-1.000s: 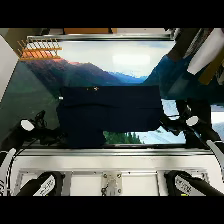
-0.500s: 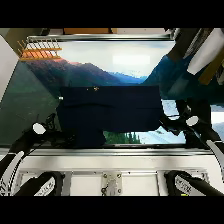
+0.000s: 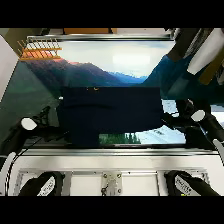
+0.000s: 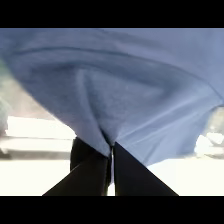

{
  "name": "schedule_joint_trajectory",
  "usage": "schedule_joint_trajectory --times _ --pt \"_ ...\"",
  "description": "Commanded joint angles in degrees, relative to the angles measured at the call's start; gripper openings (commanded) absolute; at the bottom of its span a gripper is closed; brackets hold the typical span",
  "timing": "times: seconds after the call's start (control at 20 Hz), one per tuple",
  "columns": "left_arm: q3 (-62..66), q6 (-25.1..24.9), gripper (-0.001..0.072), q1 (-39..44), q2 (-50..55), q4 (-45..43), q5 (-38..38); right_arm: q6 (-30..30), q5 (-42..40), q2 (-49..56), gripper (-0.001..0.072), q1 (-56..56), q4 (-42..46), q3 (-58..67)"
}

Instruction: Fold the clothes and pants, and hang the long-sleeved shirts on hangers.

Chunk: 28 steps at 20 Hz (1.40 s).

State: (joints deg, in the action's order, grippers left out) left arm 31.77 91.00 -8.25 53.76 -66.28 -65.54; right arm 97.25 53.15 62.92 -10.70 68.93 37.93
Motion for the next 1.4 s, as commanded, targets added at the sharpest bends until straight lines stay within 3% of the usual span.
schedule_joint_trajectory --times 0.0,0.3,0.5,0.75,1.05,1.2,1.25,1.3,1.35 --pt "1.2 -0.8 0.0007 -5.9 -10.2 -4.2 -15.0 0.0 15.4 -4.2 0.0014 0.0 11.4 2.3" --pt "3.3 0.3 0.0007 -1.6 -18.1 -4.6 -19.7 0.0 27.8 -7.5 0.0013 0.1 12.3 4.0" --pt "11.1 -1.6 0.0007 -0.4 -7.4 -4.7 -16.4 0.2 27.9 -4.1 0.0013 0.1 12.3 10.7" --pt "22.5 -6.4 0.0007 -0.4 10.1 -4.1 -13.5 0.2 27.5 7.5 0.0013 1.2 12.4 20.8" --pt "35.8 -7.3 0.0007 -0.4 25.7 -4.1 -12.3 2.6 23.1 19.6 0.0015 5.7 12.2 30.3" --pt "41.2 -7.2 0.0008 -0.4 31.4 -4.1 -12.4 3.5 17.0 21.4 0.0024 6.2 8.6 31.3" --pt "42.8 -7.2 0.0029 -0.4 32.9 -3.9 -12.3 3.5 13.9 21.4 0.0046 6.2 6.7 31.3" --pt "44.5 -7.2 0.0295 -0.4 34.2 -2.5 -11.9 3.4 10.8 21.4 0.0249 6.2 4.4 31.3" --pt "46.1 -7.2 0.0501 -0.4 35.0 -0.7 -11.0 2.9 7.4 21.4 0.0571 6.2 1.9 31.3"
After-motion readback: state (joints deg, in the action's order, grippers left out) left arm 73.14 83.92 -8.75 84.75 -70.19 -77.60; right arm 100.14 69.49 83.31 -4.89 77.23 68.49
